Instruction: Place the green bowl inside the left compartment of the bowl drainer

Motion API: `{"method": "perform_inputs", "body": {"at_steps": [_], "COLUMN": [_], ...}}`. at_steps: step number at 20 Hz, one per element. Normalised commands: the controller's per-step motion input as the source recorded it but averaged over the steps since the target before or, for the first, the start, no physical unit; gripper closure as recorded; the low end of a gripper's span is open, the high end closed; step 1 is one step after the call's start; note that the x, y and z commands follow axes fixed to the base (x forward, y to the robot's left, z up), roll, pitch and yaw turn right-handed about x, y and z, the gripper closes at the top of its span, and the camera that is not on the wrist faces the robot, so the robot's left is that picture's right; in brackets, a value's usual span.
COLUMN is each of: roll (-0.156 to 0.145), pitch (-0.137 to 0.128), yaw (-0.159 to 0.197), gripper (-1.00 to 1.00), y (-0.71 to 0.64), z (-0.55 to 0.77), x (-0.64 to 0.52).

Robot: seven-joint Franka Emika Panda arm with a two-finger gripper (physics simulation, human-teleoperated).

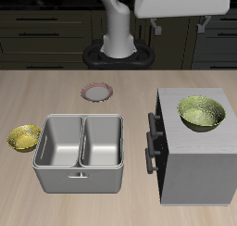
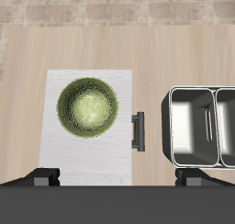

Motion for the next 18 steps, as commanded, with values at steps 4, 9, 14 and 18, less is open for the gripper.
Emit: {"method": "perform_inputs", "body": {"at_steps": [4, 9, 14, 18], "roll": [-0.020, -0.010, -0.005, -0.006], "pitch": [0.008, -0.006, -0.010, -0.006], "yaw": [-0.036, 0.003, 0.010, 0.012], "gripper": [-1.00, -1.00, -1.00, -1.00], "y": [-0.02, -0.01, -0.02, 0.00], "z": [0.01, 0.02, -0.04, -0.16], "x": [0.28, 0.19, 0.17, 0.16]}}
